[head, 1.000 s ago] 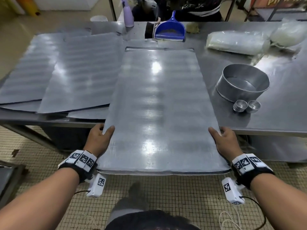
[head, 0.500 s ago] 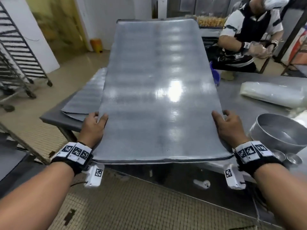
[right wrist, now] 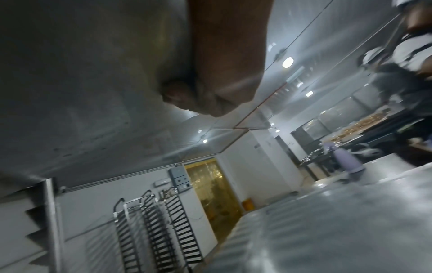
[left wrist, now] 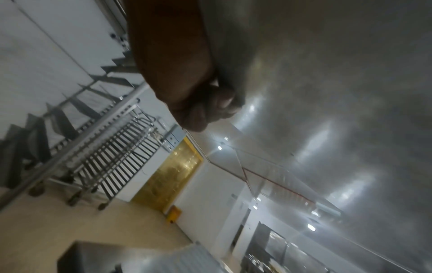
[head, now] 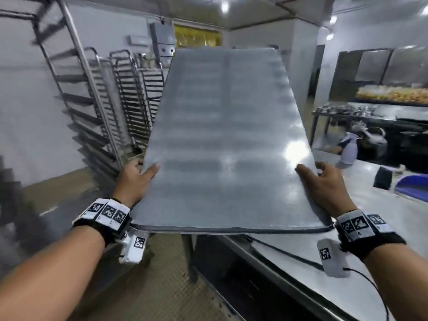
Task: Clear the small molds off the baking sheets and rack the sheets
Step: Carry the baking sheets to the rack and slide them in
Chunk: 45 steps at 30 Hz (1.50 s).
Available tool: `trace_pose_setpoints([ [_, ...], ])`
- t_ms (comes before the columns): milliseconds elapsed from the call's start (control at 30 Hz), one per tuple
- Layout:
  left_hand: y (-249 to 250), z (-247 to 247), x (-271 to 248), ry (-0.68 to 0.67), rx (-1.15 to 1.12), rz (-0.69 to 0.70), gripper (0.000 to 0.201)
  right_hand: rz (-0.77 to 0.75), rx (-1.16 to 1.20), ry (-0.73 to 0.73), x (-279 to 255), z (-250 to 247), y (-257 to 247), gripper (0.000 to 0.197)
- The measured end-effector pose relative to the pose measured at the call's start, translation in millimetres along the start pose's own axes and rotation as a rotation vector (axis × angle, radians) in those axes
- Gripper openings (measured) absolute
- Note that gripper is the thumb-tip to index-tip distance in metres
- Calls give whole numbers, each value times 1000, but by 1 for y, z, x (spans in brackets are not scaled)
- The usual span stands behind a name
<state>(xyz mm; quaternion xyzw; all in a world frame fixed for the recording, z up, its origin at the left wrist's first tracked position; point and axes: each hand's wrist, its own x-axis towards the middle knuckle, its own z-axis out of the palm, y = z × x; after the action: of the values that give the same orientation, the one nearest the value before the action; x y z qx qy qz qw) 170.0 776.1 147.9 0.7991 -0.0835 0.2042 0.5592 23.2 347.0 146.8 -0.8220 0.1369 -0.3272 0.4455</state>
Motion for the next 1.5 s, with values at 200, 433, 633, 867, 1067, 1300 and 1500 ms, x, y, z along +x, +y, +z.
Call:
trace_pose_setpoints([
  [200,-22,-89,11,177,159,-31,19,-64,100,-196,39,103,-41,21],
  [433,-50,-141,-46,385,214,-193,44,-185,152,-451,72,196,-47,32],
  [633,-38,-147,-116,512,237,-281,31,-238,155,-656,77,240,-52,34],
  [867,-28,-149,-182,627,330,-439,34,-284,206,-887,64,278,-47,30],
  [1067,-31,-154,-218,661,341,-508,28,-285,187,-979,47,297,-42,33],
  [1300,-40,-160,-216,652,334,-533,25,-279,139,-1002,40,307,-49,43],
  [1500,-46,-172,-187,646,388,-542,19,-231,121,-1001,45,344,-49,69],
])
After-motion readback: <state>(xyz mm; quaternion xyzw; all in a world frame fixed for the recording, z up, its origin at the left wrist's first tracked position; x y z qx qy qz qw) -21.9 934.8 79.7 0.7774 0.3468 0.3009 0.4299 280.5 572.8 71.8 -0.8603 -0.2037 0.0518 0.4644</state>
